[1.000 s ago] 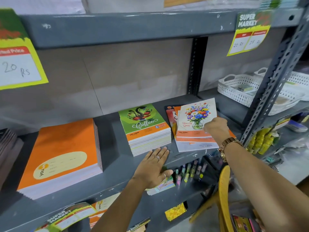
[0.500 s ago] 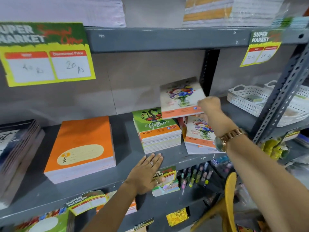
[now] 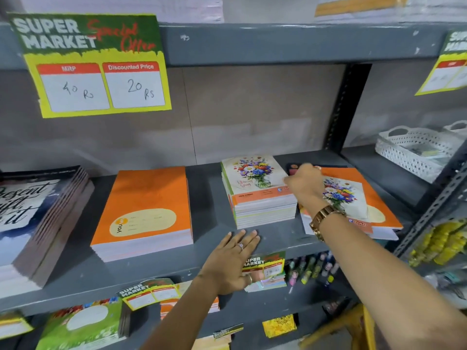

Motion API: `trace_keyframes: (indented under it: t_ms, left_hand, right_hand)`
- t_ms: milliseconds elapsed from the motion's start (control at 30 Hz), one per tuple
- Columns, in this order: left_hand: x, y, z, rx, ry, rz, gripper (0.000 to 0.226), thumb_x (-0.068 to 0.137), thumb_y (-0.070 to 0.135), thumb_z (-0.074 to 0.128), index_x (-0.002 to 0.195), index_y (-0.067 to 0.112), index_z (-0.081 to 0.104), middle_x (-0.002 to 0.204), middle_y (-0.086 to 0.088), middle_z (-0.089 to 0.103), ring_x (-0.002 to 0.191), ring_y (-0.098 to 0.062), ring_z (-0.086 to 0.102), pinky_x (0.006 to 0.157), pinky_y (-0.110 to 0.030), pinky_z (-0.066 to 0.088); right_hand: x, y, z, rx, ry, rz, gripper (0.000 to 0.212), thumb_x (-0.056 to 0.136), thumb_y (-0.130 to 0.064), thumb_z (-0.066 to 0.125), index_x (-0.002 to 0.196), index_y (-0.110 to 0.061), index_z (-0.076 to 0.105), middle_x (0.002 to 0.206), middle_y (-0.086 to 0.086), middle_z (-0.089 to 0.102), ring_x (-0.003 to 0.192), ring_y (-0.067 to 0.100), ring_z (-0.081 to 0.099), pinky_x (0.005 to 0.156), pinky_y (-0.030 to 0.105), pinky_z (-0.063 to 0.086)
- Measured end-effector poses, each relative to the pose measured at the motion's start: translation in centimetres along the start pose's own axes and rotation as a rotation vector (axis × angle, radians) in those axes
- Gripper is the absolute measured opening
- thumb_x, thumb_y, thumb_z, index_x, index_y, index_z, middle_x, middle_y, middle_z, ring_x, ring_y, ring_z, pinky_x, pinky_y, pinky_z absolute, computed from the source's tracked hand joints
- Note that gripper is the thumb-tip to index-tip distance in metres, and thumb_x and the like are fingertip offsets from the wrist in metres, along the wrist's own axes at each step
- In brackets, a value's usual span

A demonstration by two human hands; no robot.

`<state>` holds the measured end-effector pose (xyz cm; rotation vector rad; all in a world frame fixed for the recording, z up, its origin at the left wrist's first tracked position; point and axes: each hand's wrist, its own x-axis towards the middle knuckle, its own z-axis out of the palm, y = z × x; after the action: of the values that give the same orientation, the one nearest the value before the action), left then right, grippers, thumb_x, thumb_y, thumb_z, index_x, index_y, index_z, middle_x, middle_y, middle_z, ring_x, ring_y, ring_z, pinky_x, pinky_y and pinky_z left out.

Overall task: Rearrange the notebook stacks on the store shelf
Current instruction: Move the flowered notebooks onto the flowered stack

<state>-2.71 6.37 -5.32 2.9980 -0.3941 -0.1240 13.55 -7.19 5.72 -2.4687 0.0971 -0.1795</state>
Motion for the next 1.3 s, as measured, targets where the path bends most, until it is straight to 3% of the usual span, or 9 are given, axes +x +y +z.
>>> trace_keyframes:
  t_ms: [133,267,400,600,767,900,1000,1100,1300]
  left_hand:
    - [0.0,0.4,-0.1,0.035,-0.038,-0.031,0.076,0.092,0.055,0.03,0.147,0.022,-0.011,0.159,0.004,-0.012,0.146,-0.018,-0.014,0.113,-0.032,-0.017]
    - [0.7,0.9,0.0,0.085,-0.046,-0.046,0.091,0.072,0.073,-0.005,0.147,0.022,-0.012,0.156,0.005,-0.018,0.146,-0.018,-0.014,0.113,-0.034,-0.017]
    - [2.4,1.8,0.3,0.065,-0.032,-0.065,0.073,0.093,0.058,0.019,0.148,0.018,-0.01,0.159,0.001,-0.013,0.147,-0.017,-0.012,0.119,-0.036,-0.009]
    - [3.9,2.8,0.3,0.067,-0.011,-0.026,0.073,0.094,0.056,0.018,0.148,0.015,-0.009,0.159,-0.001,-0.012,0.147,-0.015,-0.011,0.118,-0.034,-0.009]
    - [3.8,2.7,0.4,0.061,0.03,-0.004,0.1,0.064,0.071,-0.019,0.148,0.017,-0.009,0.159,0.0,-0.011,0.147,-0.014,-0.011,0.112,-0.029,-0.015]
    - [3.8,2.6,0.4,0.053,0.035,-0.005,0.103,0.059,0.069,-0.023,0.147,0.018,-0.01,0.159,0.0,-0.011,0.147,-0.015,-0.011,0.112,-0.029,-0.014]
    - [3.8,2.5,0.6,0.044,0.019,-0.003,0.104,0.062,0.075,-0.019,0.147,0.017,-0.01,0.159,0.0,-0.011,0.147,-0.015,-0.011,0.113,-0.029,-0.014]
    - [3.3,2.5,0.5,0.042,0.004,-0.002,0.092,0.074,0.073,-0.005,0.147,0.018,-0.01,0.159,0.0,-0.011,0.146,-0.015,-0.013,0.116,-0.031,-0.012]
    - [2.8,2.4,0.3,0.03,-0.02,-0.009,0.085,0.081,0.066,0.008,0.148,0.017,-0.009,0.159,-0.001,-0.01,0.147,-0.018,-0.011,0.116,-0.033,-0.013]
  right_hand:
    - [0.9,2.7,-1.6,-0.114,0.106,0.05,0.033,0.083,-0.021,0.06,0.107,0.002,0.059,0.119,0.024,0.058,0.109,0.04,0.055,0.081,0.039,0.05]
    - [1.4,7.3,-3.4,-0.26,0.052,0.174,0.04,0.08,-0.027,0.06,0.109,0.001,0.061,0.117,0.02,0.062,0.107,0.037,0.059,0.083,0.037,0.051]
    - [1.8,11.5,-4.6,-0.399,-0.174,0.268,0.053,0.072,-0.051,0.06,0.099,-0.006,0.064,0.118,0.017,0.064,0.103,0.035,0.061,0.086,0.041,0.054]
    - [2.4,12.3,-5.3,-0.479,-0.374,0.316,0.083,0.068,-0.069,0.062,0.121,-0.005,0.056,0.131,0.013,0.056,0.12,0.031,0.052,0.097,0.036,0.046]
    - [2.5,12.1,-4.7,-0.474,-0.397,0.345,0.083,0.078,-0.069,0.049,0.13,-0.006,0.046,0.139,0.011,0.048,0.129,0.031,0.043,0.107,0.041,0.036]
    - [2.3,11.4,-5.3,-0.207,-0.216,0.33,0.071,0.078,-0.04,0.068,0.13,0.0,0.041,0.131,0.018,0.049,0.119,0.032,0.051,0.097,0.035,0.044]
    - [2.2,8.6,-6.4,0.088,0.051,0.275,0.044,0.077,-0.011,0.061,0.115,0.004,0.045,0.117,0.025,0.057,0.107,0.036,0.057,0.089,0.037,0.047]
    - [0.8,4.4,-8.5,0.021,0.221,0.127,0.044,0.086,-0.011,0.056,0.123,0.005,0.039,0.13,0.027,0.051,0.123,0.042,0.047,0.097,0.046,0.042]
    - [-1.2,-1.1,-11.1,0.036,0.414,-0.078,0.034,0.089,-0.01,0.049,0.122,0.0,0.043,0.122,0.027,0.056,0.114,0.045,0.052,0.089,0.047,0.044]
